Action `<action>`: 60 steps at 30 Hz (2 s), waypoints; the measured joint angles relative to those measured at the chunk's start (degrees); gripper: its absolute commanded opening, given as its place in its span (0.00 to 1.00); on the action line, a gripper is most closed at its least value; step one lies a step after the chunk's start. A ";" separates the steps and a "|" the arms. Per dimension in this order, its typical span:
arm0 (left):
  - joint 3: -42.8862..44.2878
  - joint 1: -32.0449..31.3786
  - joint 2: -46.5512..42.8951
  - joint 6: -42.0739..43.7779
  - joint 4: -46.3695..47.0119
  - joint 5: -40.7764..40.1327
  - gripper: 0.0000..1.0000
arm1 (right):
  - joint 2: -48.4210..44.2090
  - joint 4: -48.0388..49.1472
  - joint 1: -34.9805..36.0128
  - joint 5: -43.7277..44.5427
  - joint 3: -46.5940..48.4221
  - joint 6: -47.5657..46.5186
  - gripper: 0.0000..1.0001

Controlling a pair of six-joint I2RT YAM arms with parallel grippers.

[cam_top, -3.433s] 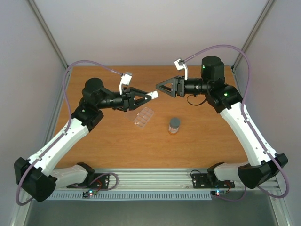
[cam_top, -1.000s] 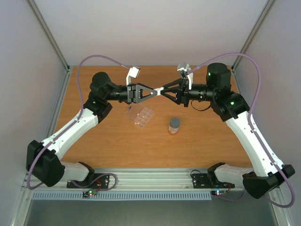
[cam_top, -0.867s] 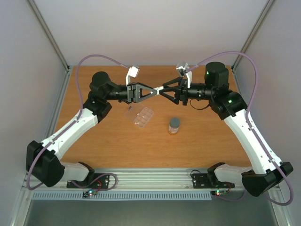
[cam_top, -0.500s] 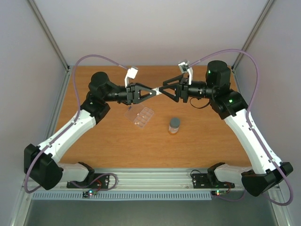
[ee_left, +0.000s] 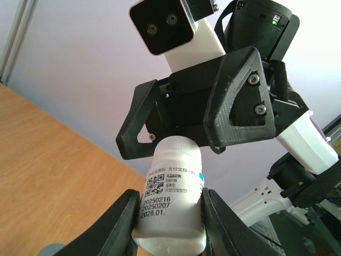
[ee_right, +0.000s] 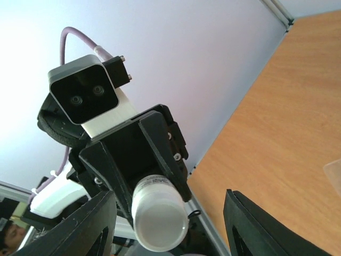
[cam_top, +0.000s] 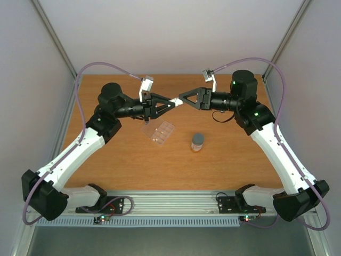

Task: Sort the pills into containers
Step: Unscrew the lid of the pill bottle.

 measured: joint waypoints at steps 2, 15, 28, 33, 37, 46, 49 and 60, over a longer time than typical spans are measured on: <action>0.00 -0.11 0.00 1.22 -0.44 -0.48 0.00 | 0.09 0.09 0.00 -0.31 0.02 1.62 0.56; 0.04 -0.50 0.33 4.79 -2.19 -1.97 0.00 | 0.83 0.22 0.00 -2.86 0.04 6.03 0.51; 1.01 -1.09 1.31 5.38 -2.01 -2.36 0.00 | 1.25 -0.15 -0.04 -3.54 0.04 6.62 0.32; 1.05 -1.09 1.31 5.66 -1.95 -2.54 0.00 | 1.46 -0.52 -0.09 -3.56 0.02 6.45 0.16; 1.05 -1.09 1.33 5.79 -2.12 -2.58 0.00 | 1.46 -0.96 -0.15 -3.54 0.07 5.75 0.08; 1.05 -1.05 2.38 1.81 1.70 -0.17 0.00 | 1.62 -3.32 -0.37 -4.20 2.36 -4.79 0.09; 1.05 -0.70 3.54 -2.38 4.98 2.40 0.00 | 1.07 -3.30 -0.72 -5.07 2.40 -12.41 0.10; 1.05 0.02 6.58 -17.79 15.13 9.46 0.00 | -0.35 -5.55 -0.81 -5.55 3.54 -29.11 0.26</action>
